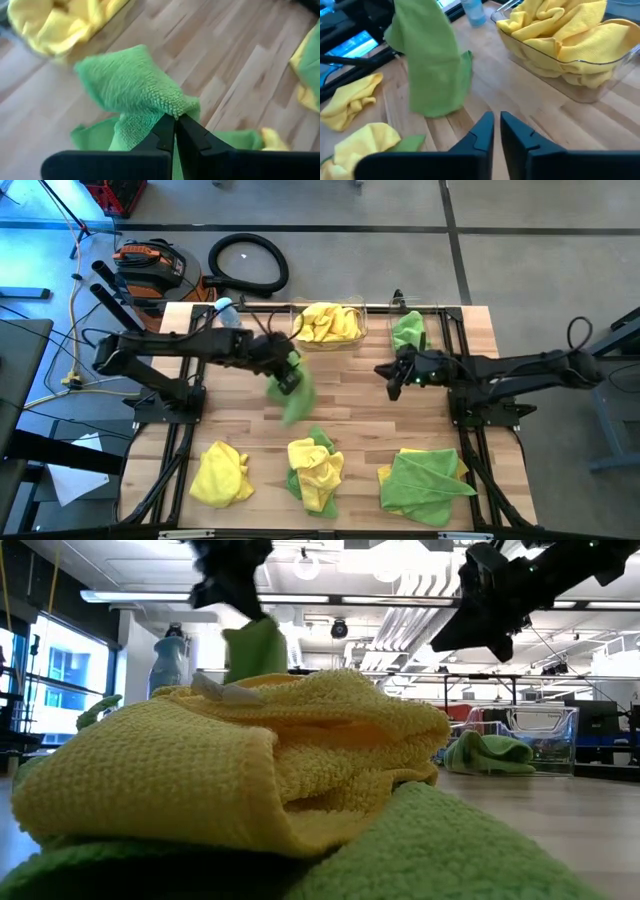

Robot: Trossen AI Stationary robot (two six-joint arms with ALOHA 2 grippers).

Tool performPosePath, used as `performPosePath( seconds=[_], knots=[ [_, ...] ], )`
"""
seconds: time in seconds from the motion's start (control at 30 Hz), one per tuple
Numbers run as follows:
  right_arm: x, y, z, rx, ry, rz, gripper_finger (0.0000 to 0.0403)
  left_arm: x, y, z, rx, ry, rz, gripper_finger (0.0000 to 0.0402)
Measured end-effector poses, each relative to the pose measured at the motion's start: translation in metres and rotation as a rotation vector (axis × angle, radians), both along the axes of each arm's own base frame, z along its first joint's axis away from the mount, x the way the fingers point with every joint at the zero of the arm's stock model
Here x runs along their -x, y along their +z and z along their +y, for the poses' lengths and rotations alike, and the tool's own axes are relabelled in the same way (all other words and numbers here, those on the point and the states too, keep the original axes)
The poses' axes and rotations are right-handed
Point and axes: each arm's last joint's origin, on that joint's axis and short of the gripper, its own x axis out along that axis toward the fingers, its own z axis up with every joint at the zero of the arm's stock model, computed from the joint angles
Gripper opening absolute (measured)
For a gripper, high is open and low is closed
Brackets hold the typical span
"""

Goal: Sort microfiber towel by color & place in baskets
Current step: Put the top left green microfiber cloth into the right transparent bin

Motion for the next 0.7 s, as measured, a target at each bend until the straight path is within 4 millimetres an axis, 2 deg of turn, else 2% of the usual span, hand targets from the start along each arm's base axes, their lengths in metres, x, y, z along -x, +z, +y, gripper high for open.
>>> performPosePath(
  seconds=[0.2,0.43,0.57,0.7],
  knots=[
    [0.001,0.002,-0.008,0.041,0.108,0.009,0.011,-0.043,0.019,0.002,-0.025,-0.03,-0.042,0.0],
    [-0.005,0.015,-0.009,0.183,0.162,-0.104,0.0201,-0.089,0.04,0.006,-0.079,-0.118,-0.101,0.0],
    [-0.006,0.021,-0.009,0.258,0.181,-0.148,0.0239,-0.112,0.048,0.013,-0.083,-0.144,-0.141,0.0],
    [-0.008,0.025,-0.01,0.323,0.177,-0.172,0.0259,-0.131,0.056,0.02,-0.053,-0.177,-0.192,0.0]
  ],
)
